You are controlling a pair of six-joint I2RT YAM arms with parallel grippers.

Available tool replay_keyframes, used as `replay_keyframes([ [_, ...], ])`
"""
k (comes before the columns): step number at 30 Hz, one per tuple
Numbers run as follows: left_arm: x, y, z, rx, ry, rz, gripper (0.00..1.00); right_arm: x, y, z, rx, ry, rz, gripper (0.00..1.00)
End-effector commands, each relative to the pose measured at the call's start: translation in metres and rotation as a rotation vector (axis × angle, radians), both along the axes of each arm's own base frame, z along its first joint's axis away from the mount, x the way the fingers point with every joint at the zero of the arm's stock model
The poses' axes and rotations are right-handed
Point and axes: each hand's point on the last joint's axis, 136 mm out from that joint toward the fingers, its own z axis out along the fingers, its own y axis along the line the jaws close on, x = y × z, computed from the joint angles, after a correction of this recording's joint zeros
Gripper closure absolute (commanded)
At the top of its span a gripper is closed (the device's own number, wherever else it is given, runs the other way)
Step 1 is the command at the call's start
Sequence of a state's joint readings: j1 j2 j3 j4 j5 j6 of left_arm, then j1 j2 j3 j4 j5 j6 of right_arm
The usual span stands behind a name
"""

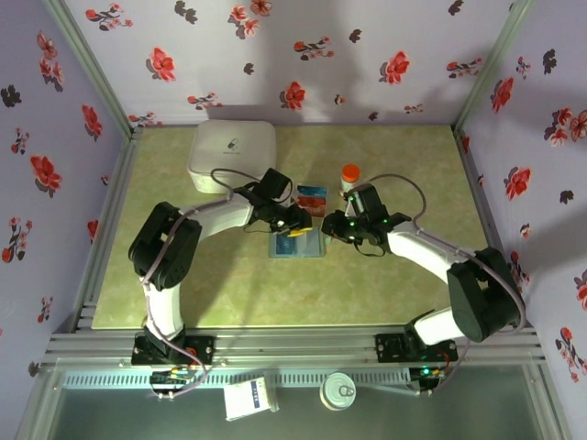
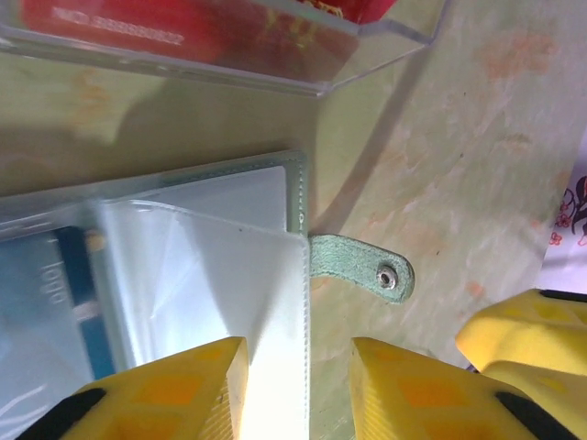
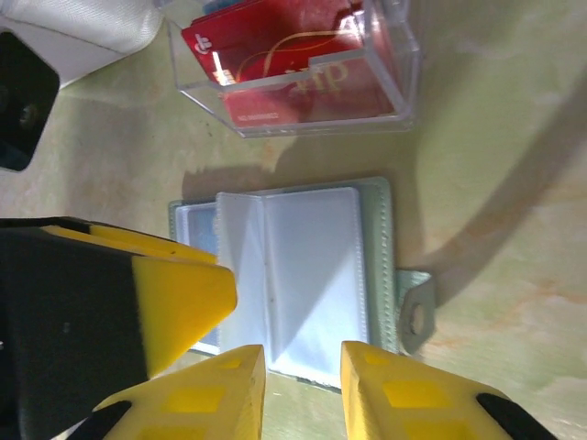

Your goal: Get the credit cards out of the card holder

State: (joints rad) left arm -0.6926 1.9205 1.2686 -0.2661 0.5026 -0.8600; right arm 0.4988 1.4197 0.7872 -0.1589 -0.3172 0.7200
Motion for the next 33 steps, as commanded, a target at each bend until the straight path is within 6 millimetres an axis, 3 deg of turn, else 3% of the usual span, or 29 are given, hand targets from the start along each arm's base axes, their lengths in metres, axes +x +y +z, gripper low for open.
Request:
replay_keyframes([
  [1,-0.007,-0.017,-0.001,-0.010,0.032,-0.035,0.65,-0.007,-0.017,-0.005,-0.069,0.007,-0.012,0.71],
  [11,-0.007,-0.013,0.004,0.010,0.005,-0.042,0.64,-0.009,-0.011,-0.002,-0.024,0.019,-0.007,0.70],
  [19,-0.004,0.023,0.015,0.058,-0.059,0.013,0.65,-0.008,0.012,-0.006,0.026,0.060,0.041,0.73],
  [25,-0.003,0.051,0.005,0.069,-0.053,0.072,0.68,-0.012,0.032,-0.015,0.020,0.093,0.095,0.73],
  [33,-0.008,0.066,-0.004,0.082,-0.049,0.090,0.73,-0.014,0.058,-0.022,0.029,0.115,0.138,0.74],
])
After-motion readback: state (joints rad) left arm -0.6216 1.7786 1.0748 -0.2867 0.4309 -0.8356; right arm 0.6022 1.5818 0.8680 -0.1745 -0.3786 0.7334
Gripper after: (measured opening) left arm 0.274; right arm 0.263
